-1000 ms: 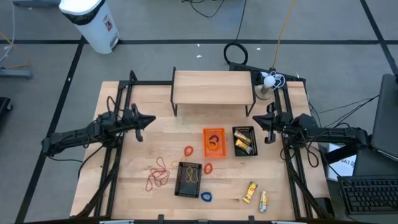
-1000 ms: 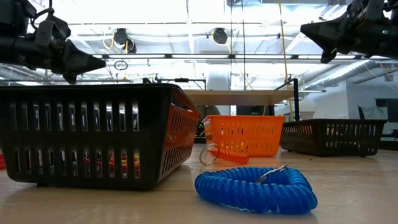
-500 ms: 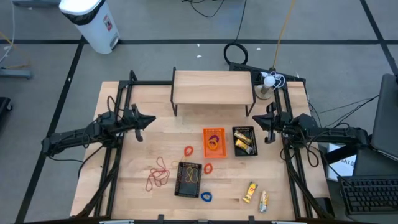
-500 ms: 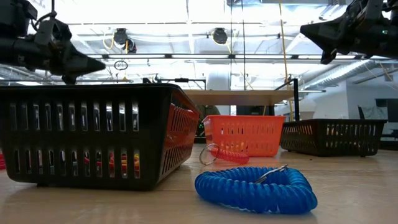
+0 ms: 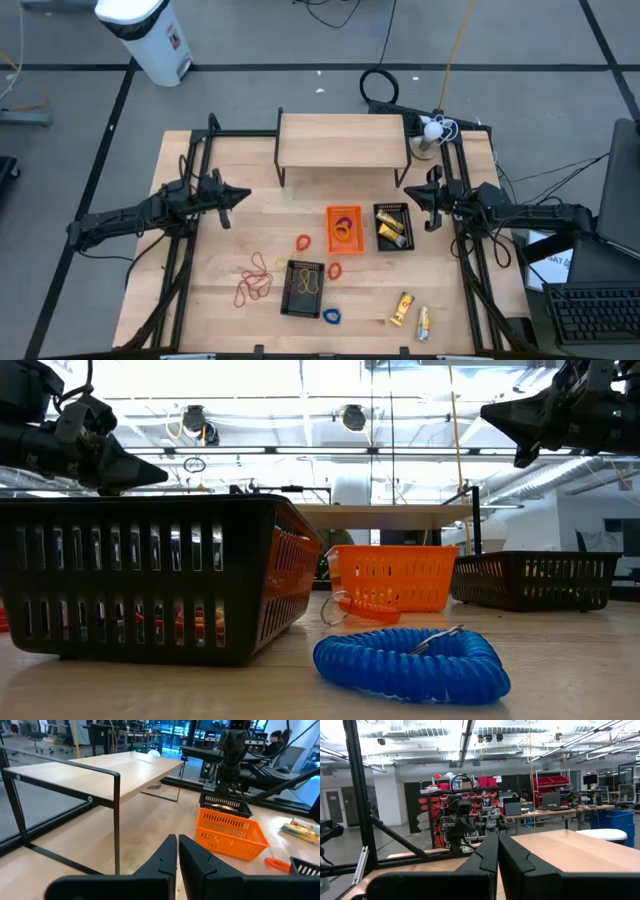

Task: Pick & Place Office Desk Supplies
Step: Put the red rubber band into the bottom black bin

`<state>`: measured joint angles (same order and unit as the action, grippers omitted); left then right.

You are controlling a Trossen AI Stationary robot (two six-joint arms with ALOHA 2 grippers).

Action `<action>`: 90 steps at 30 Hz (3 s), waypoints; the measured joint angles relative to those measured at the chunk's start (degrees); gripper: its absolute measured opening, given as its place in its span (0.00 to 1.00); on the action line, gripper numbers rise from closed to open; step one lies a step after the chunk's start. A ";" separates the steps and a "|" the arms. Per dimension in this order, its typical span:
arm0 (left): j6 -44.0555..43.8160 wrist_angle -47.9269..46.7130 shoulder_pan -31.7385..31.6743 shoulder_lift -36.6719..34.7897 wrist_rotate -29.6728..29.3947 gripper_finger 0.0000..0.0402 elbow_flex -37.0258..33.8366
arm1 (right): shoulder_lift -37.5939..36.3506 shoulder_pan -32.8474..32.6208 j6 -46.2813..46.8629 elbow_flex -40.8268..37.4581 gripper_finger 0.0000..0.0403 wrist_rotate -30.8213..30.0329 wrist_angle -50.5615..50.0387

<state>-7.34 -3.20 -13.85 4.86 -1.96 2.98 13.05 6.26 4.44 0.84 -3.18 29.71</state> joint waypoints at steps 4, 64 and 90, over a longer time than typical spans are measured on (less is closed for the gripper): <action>1.42 0.50 0.00 0.00 -0.08 0.01 0.00 | 0.34 0.00 2.12 0.00 0.00 0.27 -0.04; -22.94 -24.43 39.14 76.21 -9.11 0.43 30.88 | 0.65 0.01 3.60 0.02 0.00 0.49 -0.46; -26.00 -21.59 37.49 81.70 -5.39 0.40 31.45 | 0.64 0.00 3.43 0.00 0.00 0.48 -0.87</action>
<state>-33.34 -24.79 23.64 86.56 -7.35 34.44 13.68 6.26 7.88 0.84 -2.70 28.84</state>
